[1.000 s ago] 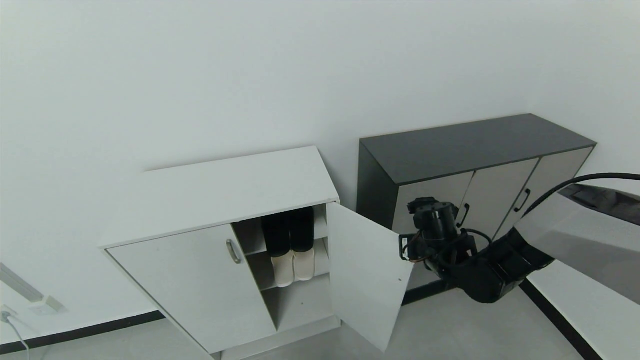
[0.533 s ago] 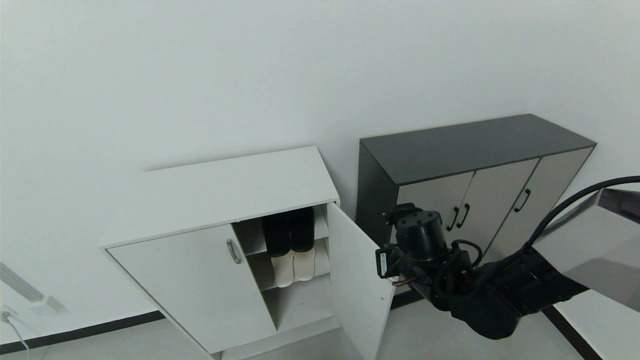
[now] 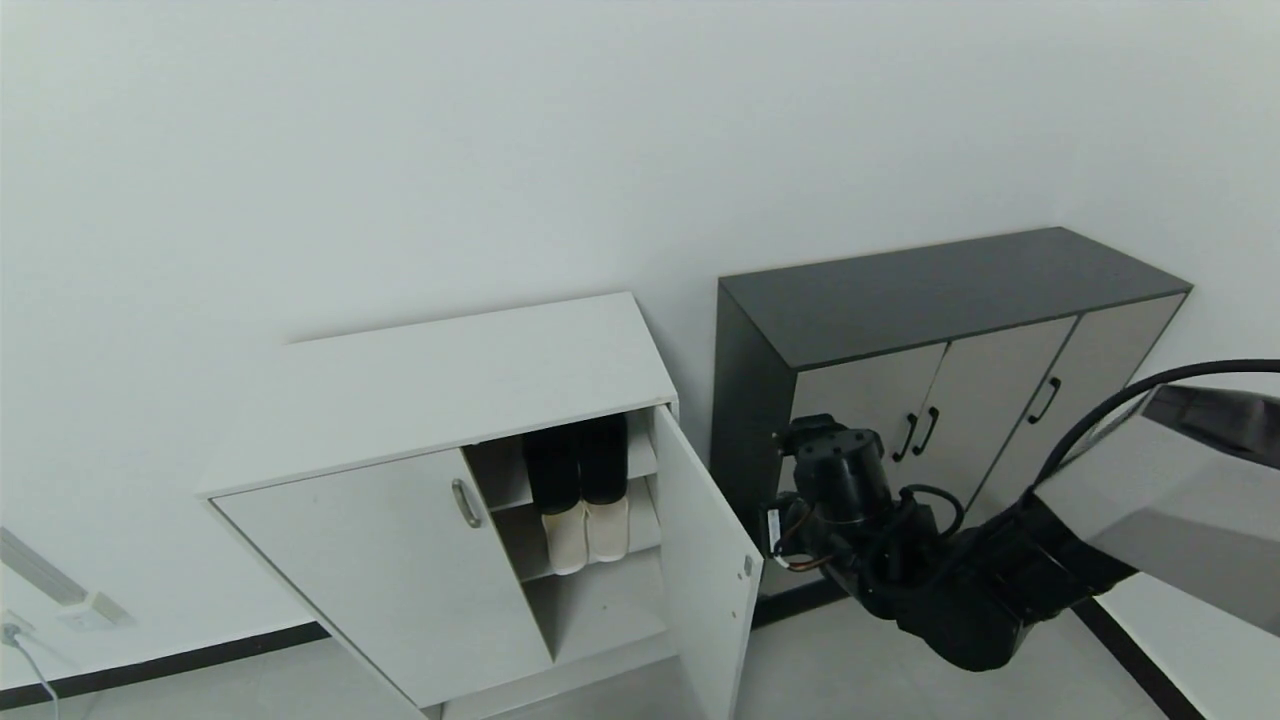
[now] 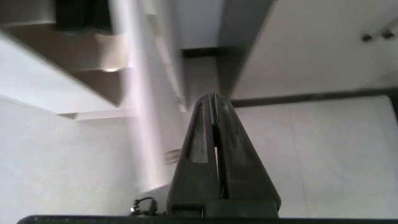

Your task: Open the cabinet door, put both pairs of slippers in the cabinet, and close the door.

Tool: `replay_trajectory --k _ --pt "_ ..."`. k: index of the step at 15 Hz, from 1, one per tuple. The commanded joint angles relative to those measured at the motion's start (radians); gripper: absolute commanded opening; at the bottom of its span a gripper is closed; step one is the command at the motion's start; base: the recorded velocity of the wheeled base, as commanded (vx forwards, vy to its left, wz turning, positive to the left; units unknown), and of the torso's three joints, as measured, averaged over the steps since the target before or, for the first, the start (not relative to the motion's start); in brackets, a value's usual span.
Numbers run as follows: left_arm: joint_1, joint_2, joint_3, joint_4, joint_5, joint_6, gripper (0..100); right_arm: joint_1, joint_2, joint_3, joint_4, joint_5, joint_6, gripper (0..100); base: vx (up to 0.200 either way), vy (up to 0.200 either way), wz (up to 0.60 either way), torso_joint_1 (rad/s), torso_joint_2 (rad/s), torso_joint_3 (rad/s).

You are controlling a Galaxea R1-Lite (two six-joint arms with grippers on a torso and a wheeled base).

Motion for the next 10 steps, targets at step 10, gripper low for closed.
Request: replay_trajectory --k 10 --pt "0.000 0.001 0.000 0.000 0.001 -0.005 0 0.135 0.085 0.004 -0.137 0.020 0.064 0 0.000 0.000 0.00 0.000 0.00 0.000"
